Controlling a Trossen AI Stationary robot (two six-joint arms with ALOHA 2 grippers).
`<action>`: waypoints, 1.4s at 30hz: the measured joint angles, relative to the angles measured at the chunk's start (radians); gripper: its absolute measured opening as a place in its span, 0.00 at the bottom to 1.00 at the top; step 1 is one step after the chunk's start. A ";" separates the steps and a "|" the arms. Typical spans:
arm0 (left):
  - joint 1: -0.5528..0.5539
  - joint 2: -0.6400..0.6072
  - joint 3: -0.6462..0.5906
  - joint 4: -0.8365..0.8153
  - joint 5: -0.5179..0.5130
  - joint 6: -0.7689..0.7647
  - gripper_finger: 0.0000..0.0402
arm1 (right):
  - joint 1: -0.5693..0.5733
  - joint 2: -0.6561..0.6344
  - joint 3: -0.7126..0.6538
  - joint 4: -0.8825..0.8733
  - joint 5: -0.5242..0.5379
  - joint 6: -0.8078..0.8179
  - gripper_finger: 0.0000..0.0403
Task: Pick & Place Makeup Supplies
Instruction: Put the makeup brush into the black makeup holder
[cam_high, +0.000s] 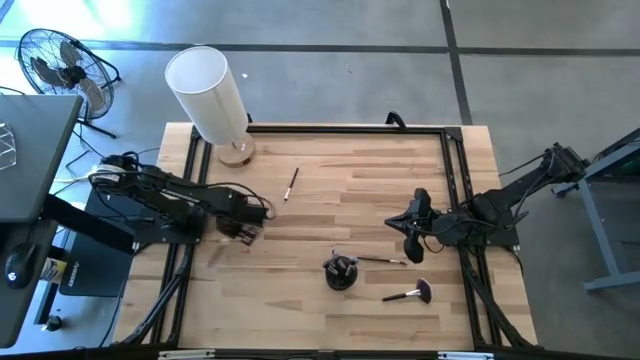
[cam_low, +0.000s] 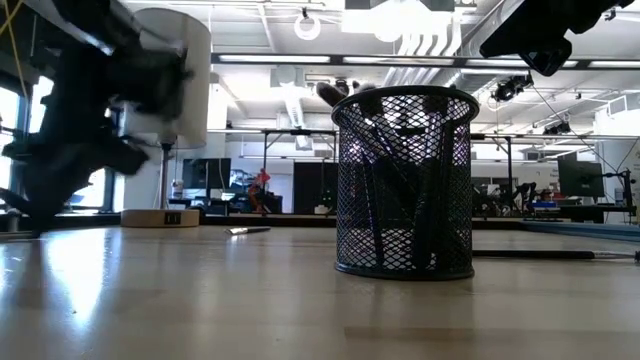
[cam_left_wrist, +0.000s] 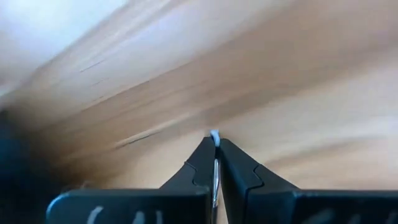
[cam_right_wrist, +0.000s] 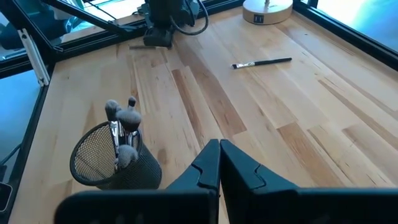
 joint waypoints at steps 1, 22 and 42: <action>-0.006 0.000 0.031 0.046 -0.006 0.010 0.01 | 0.000 0.000 0.000 0.001 -0.001 0.000 0.00; -0.200 -0.004 0.464 0.551 -0.435 0.304 0.00 | 0.000 0.000 0.001 -0.023 -0.015 -0.052 0.01; -0.366 0.308 0.463 1.248 -0.492 0.909 0.00 | 0.000 0.000 0.001 -0.026 -0.177 -0.116 0.01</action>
